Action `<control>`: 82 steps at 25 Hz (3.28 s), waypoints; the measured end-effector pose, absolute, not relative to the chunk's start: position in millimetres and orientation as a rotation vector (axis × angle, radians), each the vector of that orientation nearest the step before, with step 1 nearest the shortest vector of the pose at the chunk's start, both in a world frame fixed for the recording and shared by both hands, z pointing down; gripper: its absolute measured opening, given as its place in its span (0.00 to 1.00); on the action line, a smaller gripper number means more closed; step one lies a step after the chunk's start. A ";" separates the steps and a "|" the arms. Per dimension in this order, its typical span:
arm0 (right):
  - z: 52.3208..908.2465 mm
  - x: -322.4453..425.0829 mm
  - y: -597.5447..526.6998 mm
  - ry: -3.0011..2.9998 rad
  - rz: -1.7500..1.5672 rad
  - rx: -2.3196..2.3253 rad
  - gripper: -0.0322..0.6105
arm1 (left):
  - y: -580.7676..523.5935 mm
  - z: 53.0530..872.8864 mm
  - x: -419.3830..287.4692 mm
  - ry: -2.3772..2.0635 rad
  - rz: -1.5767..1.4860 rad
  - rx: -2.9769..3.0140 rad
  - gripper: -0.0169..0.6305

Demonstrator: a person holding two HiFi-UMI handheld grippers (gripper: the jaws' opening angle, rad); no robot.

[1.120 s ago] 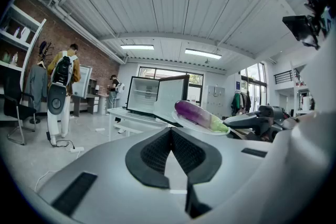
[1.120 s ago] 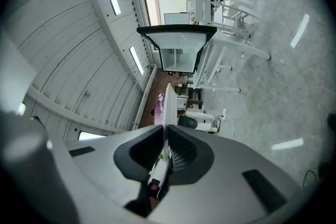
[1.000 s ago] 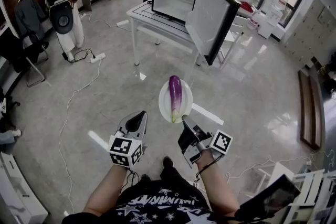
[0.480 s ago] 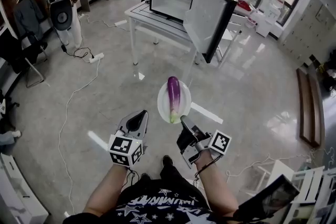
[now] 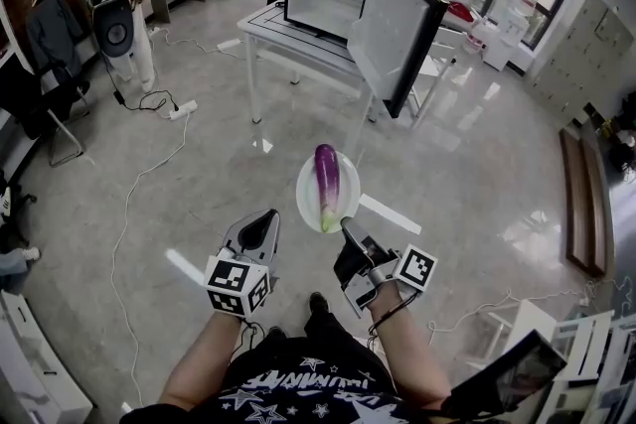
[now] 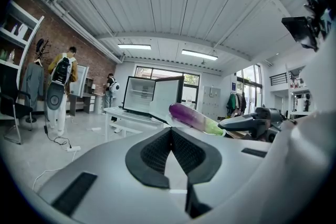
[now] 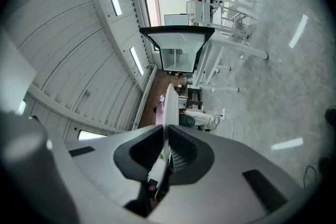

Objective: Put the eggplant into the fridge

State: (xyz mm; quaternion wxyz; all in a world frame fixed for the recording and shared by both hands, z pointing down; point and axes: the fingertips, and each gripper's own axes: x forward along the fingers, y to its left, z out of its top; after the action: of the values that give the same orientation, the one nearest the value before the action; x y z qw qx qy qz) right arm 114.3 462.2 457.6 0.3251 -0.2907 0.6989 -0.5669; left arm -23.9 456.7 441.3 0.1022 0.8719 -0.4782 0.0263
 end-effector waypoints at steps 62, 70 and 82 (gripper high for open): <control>479.7 125.0 183.9 1.848 -1.610 -0.549 0.09 | 202.5 457.0 -15.1 -1.587 0.116 2.493 0.04; 489.2 129.8 165.0 1.839 -1.631 -0.555 0.09 | 189.1 452.4 -16.8 -1.631 0.101 2.481 0.04; 491.4 127.5 127.9 1.829 -1.612 -0.589 0.09 | 136.3 459.3 -18.3 -1.569 0.090 2.499 0.04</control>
State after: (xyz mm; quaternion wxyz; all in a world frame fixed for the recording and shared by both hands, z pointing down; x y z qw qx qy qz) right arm 127.5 127.9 491.4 0.3116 -0.2231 0.6930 -0.6107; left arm -18.3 136.3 459.3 0.0948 0.8427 -0.5292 0.0302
